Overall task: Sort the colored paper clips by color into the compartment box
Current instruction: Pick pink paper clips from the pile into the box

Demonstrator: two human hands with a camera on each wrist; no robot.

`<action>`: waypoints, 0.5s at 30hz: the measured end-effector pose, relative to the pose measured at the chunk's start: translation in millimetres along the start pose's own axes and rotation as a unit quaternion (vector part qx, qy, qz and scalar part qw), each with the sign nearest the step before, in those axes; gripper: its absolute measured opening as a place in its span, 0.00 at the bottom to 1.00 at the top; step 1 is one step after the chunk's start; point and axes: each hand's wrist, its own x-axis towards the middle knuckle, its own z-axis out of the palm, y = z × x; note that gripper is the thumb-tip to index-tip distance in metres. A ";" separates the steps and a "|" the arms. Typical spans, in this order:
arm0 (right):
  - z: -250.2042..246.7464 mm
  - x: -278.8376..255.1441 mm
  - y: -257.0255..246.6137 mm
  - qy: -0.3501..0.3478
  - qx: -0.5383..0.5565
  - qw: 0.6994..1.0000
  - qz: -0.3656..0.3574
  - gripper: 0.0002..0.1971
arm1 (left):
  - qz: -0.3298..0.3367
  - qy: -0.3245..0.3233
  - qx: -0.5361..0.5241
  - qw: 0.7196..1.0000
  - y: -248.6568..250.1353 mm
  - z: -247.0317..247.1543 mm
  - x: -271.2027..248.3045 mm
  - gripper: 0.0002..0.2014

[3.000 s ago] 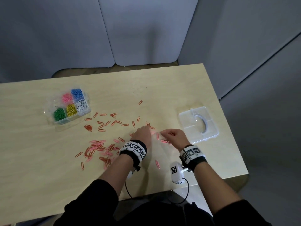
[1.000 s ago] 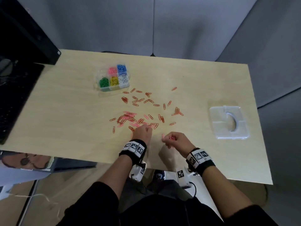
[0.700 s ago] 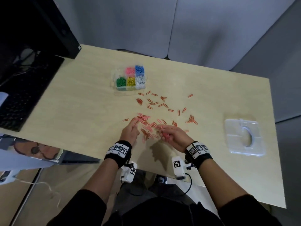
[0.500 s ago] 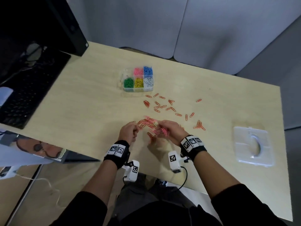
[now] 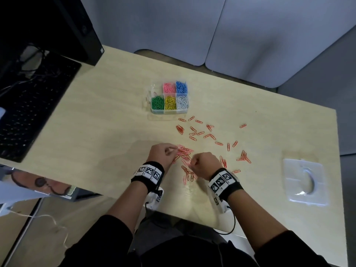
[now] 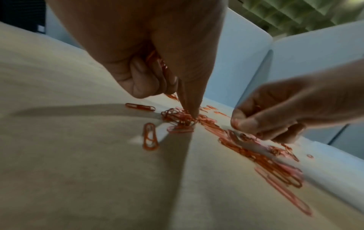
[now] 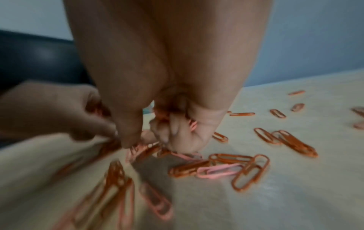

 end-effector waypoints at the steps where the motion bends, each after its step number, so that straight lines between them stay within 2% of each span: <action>1: -1.9 0.0 2.1 -0.020 0.025 0.999 -0.011 0.09 | 0.019 -0.022 0.041 0.999 1.0 -0.5 2.1 0.05; 4: -12.4 -1.2 14.0 -0.073 0.173 0.982 -0.028 0.12 | 0.074 -0.061 0.133 0.986 1.5 -1.2 11.5 0.06; 8: -35.6 -5.5 18.2 -0.096 0.387 0.917 -0.008 0.11 | 0.087 -0.081 0.162 0.980 2.1 -1.3 17.5 0.06; 12: -52.0 -2.2 21.3 -0.101 0.504 0.858 0.006 0.16 | 0.091 -0.078 0.138 0.983 7.1 -5.7 16.3 0.02; 15: -64.8 5.1 17.3 -0.134 0.560 0.817 0.036 0.12 | 0.058 -0.086 0.074 0.992 9.7 -13.7 18.5 0.03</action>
